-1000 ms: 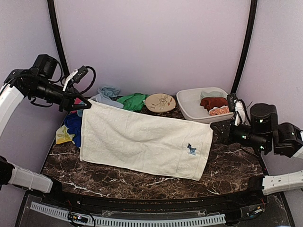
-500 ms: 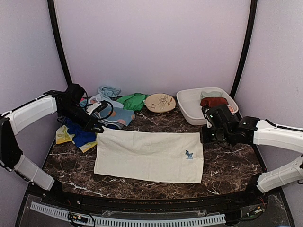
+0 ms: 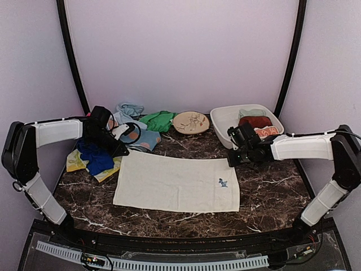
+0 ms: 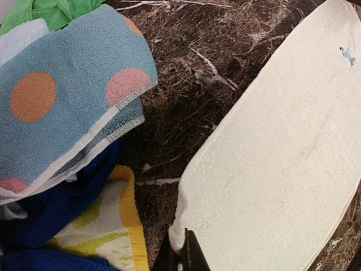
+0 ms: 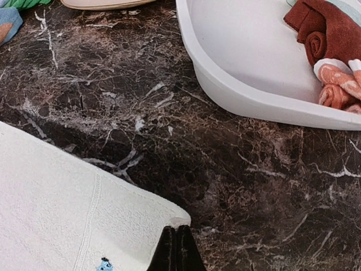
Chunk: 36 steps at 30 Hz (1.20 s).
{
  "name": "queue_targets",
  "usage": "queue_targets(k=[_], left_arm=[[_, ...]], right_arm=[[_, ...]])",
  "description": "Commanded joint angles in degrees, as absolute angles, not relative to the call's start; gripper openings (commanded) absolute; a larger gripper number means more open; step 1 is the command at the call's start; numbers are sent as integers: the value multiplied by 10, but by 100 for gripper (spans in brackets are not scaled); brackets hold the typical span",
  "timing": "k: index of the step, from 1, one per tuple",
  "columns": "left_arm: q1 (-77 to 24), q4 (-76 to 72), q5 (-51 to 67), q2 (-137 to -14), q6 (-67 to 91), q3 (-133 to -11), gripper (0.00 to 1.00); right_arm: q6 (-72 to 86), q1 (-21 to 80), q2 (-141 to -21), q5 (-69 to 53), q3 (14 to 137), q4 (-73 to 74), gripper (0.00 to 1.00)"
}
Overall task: Roll the towels
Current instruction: Flatten out the towel at the center of the board, then put down the towel at the center of the board.
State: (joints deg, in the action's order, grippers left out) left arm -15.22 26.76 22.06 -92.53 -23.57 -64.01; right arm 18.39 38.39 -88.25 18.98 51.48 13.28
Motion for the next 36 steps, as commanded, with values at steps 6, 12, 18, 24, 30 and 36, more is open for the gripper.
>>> queue_targets(k=[6, 12, 18, 24, 30, 36], left_arm=[[-142, 220, 174, -945, -262, -648, 0], [-125, 199, 172, -938, -265, -635, 0], [-100, 209, 201, -934, -279, -629, 0], [-99, 266, 277, -903, -307, -609, 0], [-99, 266, 260, -877, -325, -559, 0], [-98, 257, 261, -850, -327, -537, 0]], right_arm=[[146, 354, -950, 174, 604, 112, 0], [153, 350, -975, 174, 596, 109, 0], [169, 350, -956, 175, 564, 100, 0], [197, 362, -921, 150, 535, 123, 0], [240, 407, -867, 172, 484, 138, 0], [278, 453, -792, 178, 446, 150, 0]])
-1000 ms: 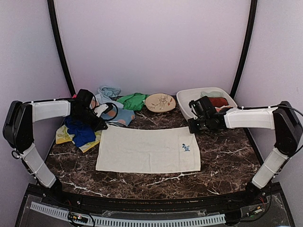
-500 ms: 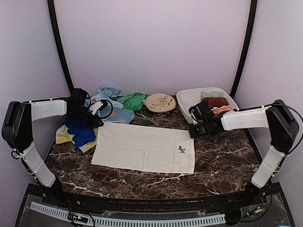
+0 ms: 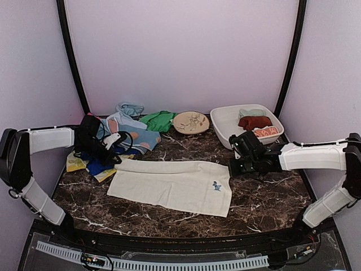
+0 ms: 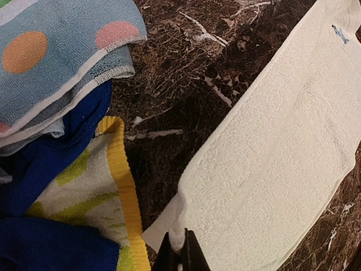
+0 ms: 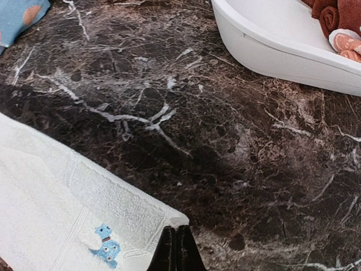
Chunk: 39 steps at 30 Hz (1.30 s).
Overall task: Roll the towels
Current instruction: Put down the towel at the center of the board.
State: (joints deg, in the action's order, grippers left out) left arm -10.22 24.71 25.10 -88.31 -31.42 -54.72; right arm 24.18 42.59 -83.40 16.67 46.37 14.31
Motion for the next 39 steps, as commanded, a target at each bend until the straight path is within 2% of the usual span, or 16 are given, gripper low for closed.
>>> queue_targets(k=[1, 8, 16, 18, 19, 22, 24, 25, 31, 35, 39], left_arm=[[-98, 256, 260, -847, -326, -536, 0], [-97, 241, 243, -831, -316, -545, 0], [-96, 228, 216, -826, -305, -556, 0], [-96, 229, 221, -824, -305, -555, 0], [-96, 229, 225, -824, -304, -555, 0], [-97, 230, 241, -827, -301, -555, 0], [-96, 231, 250, -832, -299, -557, 0], [-96, 233, 252, -834, -298, -559, 0], [-96, 242, 254, -848, -296, -573, 0], [-96, 243, 256, -852, -295, -574, 0], [-96, 242, 257, -854, -294, -576, 0]], right_arm=[[279, 461, -785, 178, 442, 152, 0], [250, 485, -754, 235, 444, 174, 0], [188, 425, -793, 207, 485, 153, 1], [187, 413, -802, 193, 488, 153, 11], [193, 406, -809, 178, 490, 157, 27], [211, 393, -823, 145, 497, 171, 42], [231, 385, -832, 139, 506, 183, 60], [238, 379, -838, 125, 515, 193, 61], [251, 372, -889, 76, 577, 204, 63], [229, 356, -962, 65, 613, 220, 53], [219, 333, -992, 43, 602, 199, 52]])
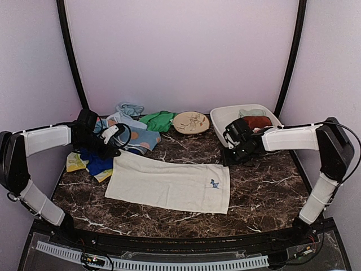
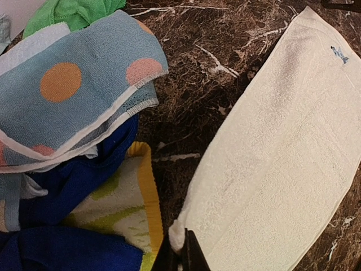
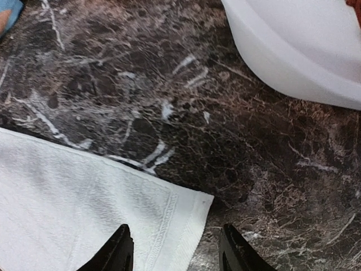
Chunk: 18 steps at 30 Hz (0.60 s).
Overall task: Roll the towels
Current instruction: Put down the towel at the center of the board.
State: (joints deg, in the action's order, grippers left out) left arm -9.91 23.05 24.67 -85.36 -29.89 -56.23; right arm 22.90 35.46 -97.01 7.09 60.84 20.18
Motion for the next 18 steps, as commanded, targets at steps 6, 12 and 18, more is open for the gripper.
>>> queue_targets(k=[6, 12, 18], left_arm=[[-96, 245, 259, -858, -294, -578, 0], [-96, 249, 256, -862, -294, -579, 0], [-96, 252, 260, -867, -292, -584, 0]], right_arm=[[221, 328, -1013, 36, 582, 153, 43], [230, 328, -1039, 34, 586, 135, 33], [226, 329, -1052, 45, 587, 139, 29]])
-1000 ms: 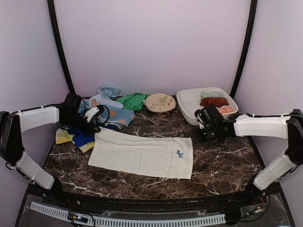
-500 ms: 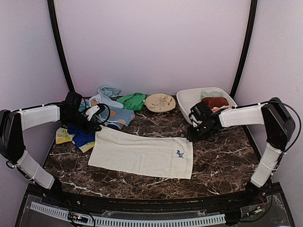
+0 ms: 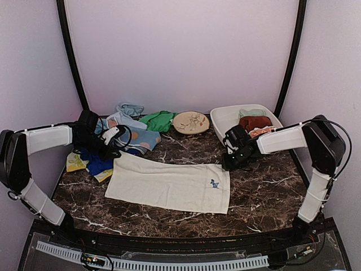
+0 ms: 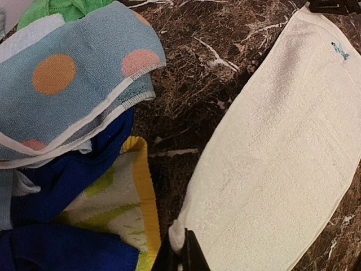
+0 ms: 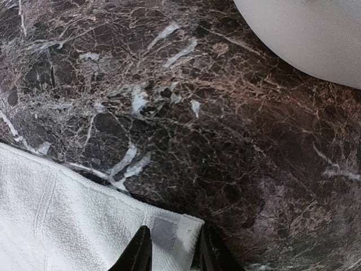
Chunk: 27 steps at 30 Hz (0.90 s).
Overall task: Roll the towels
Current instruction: Put down the towel at the center of the board, then pick up the towel from the center of the board.
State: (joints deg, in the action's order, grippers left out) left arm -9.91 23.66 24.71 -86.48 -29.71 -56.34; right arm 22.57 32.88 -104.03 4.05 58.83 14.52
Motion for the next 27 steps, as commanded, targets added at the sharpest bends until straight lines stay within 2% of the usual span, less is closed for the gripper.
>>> queue_targets(k=[1, 2, 4, 5, 14, 27], left_arm=[[-97, 251, 261, -868, -292, -585, 0], [-96, 251, 261, -868, -291, -584, 0], [-96, 247, 261, -870, -290, -584, 0], [-96, 244, 260, -871, -289, -583, 0], [-97, 209, 211, -864, -263, -585, 0], [-95, 162, 185, -877, -256, -593, 0]], right_arm=[[225, 328, -1052, 44, 585, 138, 27], [224, 327, -1052, 43, 583, 138, 23], [224, 326, -1050, 40, 583, 137, 5], [225, 326, -1047, 39, 585, 136, 0], [203, 305, -984, 77, 593, 126, 0], [195, 292, -982, 88, 592, 73, 0]])
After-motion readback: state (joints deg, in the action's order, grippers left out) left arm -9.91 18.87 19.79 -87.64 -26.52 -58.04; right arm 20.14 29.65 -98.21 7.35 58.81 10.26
